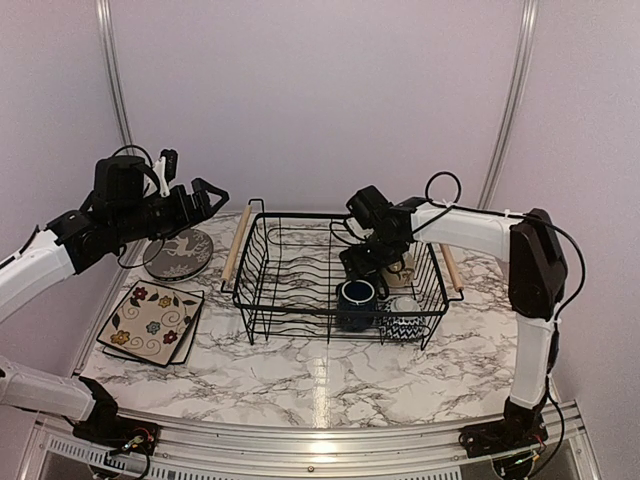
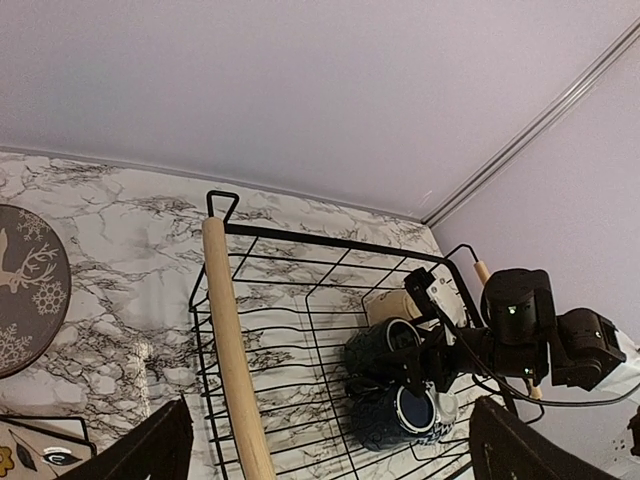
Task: Unload the mixed dishes from the dish rack
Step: Grab the cup from the dish rack, then pass from the right arm to the left
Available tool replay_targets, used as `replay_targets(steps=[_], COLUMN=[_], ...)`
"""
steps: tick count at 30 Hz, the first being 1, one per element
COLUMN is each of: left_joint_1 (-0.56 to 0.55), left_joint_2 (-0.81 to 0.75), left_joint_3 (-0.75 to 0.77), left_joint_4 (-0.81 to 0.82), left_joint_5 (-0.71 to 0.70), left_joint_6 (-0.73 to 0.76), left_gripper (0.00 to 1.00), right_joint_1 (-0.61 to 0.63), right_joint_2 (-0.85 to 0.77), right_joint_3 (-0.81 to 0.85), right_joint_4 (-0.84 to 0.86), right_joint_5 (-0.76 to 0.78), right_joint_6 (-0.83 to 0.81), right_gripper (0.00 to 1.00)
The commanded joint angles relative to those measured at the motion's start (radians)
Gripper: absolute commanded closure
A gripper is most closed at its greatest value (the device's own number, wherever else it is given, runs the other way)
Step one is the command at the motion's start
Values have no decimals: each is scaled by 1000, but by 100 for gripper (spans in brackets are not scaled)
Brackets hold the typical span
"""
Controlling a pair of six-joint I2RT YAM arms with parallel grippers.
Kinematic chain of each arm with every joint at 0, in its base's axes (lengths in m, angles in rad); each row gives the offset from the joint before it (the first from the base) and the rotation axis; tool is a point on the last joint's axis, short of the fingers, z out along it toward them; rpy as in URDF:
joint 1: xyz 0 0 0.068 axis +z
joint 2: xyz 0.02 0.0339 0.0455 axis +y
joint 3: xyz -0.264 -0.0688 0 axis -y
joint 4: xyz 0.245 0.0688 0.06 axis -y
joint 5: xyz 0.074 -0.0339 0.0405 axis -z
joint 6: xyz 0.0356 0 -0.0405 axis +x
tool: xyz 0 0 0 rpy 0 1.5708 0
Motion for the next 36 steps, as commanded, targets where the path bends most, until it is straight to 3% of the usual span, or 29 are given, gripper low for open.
replay_targets(steps=[1,7,15,23,27,31,36], left_joint_1=[-6,-6,-5,-5,-7,-24,-76], left_joint_2=[-34,-31,-14,-8,3,43,130], left_joint_3=[-21,-30,-26,-34,-37,-33,-25], left_joint_4=[20,33,62,94,149,261,441], left_joint_5=[-2,10,35,68,137,248,378], left_joint_6=[-8,-20,-36,-60,-95,-138,-213], left_gripper=[1,1,1,1,1,1,1], right_joint_1=[-12,-21,-22,-34,-91,-166,-177], right_joint_2=[11,-23,-186,-347,-432,-539,-592], right_joint_3=[8,-16,-60,-143,-211,-373,-483], right_joint_4=[21,45,153,306,422,748,1030], right_joint_5=[24,19,-27,-85,-289,-618,-766], right_joint_6=[12,-4,-27,2,76,239,398], right_gripper=[15,29,52,63,69,71,73])
